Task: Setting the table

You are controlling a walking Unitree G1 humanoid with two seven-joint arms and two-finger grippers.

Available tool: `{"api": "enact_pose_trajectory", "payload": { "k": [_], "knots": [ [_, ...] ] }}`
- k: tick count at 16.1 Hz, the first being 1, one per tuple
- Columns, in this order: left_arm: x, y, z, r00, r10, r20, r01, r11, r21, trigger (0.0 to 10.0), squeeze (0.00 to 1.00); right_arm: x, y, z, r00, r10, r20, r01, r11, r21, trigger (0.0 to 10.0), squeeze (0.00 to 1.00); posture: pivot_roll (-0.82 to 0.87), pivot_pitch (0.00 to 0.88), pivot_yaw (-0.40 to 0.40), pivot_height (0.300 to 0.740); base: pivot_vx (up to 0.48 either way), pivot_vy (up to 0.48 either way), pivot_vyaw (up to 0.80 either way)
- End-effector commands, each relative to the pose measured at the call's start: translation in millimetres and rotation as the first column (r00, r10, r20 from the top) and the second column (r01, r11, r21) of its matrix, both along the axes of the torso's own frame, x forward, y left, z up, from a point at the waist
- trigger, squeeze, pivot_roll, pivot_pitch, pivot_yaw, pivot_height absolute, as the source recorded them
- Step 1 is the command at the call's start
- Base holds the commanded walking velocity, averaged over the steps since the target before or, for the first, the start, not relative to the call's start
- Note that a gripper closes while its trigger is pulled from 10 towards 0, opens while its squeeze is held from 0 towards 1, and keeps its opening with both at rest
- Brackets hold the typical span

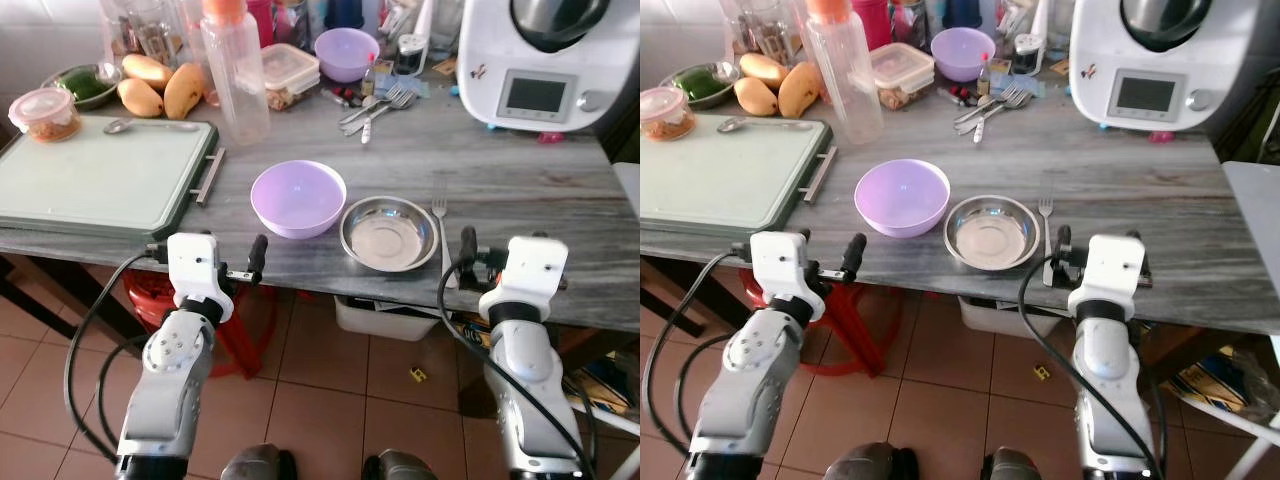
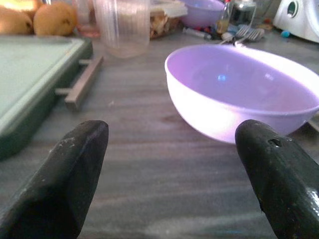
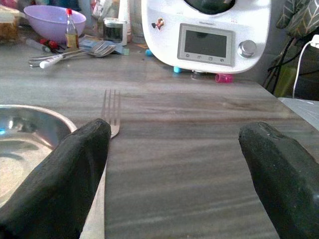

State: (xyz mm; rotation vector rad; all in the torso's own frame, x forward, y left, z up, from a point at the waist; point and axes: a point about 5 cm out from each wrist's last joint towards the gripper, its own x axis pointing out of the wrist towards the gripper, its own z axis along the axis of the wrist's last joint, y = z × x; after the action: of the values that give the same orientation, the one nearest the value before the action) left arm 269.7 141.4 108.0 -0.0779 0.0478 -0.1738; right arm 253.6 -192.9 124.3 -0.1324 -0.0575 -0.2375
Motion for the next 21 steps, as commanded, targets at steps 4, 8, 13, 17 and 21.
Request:
{"api": "enact_pose_trajectory", "payload": {
  "k": [4, 8, 13, 17, 21],
  "knots": [
    [16.3, -16.2, 4.8, 0.999, -0.027, 0.020, 0.028, 0.999, -0.040, 10.0, 0.00, 12.0, 0.0, -1.9, 1.000, 0.022, 0.011, -0.022, 1.000, 0.007, 10.0, 0.00, -0.04, 0.000, 0.039, 0.740, -0.067, 0.000, 0.00],
    [11.2, -24.6, -0.2, 0.999, -0.048, 0.022, 0.049, 0.997, -0.057, 10.0, 0.00, 9.6, 4.0, -14.4, 0.999, 0.043, -0.017, -0.042, 0.999, 0.028, 10.0, 0.00, -0.03, 0.000, 0.028, 0.740, 0.000, 0.000, -0.71],
    [12.7, -19.1, -6.3, 0.999, -0.044, 0.008, 0.044, 0.999, -0.025, 10.0, 0.00, 13.9, 15.5, -9.9, 0.995, 0.102, 0.002, -0.102, 0.994, 0.028, 10.0, 0.00, -0.03, 0.000, 0.026, 0.740, -0.230, 0.000, -0.10],
    [5.6, -14.6, -16.2, 0.999, -0.028, -0.015, 0.028, 0.999, -0.017, 10.0, 0.00, 9.2, 10.4, -12.1, 0.995, 0.100, -0.003, -0.099, 0.995, 0.017, 10.0, 0.00, -0.03, 0.000, 0.018, 0.740, -0.304, 0.000, 0.00],
    [6.8, -6.8, -16.5, 1.000, -0.014, -0.011, 0.014, 1.000, 0.006, 10.0, 0.00, 8.6, 4.7, -16.0, 0.996, 0.088, -0.019, -0.089, 0.996, -0.009, 10.0, 0.00, -0.02, 0.000, -0.003, 0.740, -0.295, 0.000, 0.00]
  ]
}}
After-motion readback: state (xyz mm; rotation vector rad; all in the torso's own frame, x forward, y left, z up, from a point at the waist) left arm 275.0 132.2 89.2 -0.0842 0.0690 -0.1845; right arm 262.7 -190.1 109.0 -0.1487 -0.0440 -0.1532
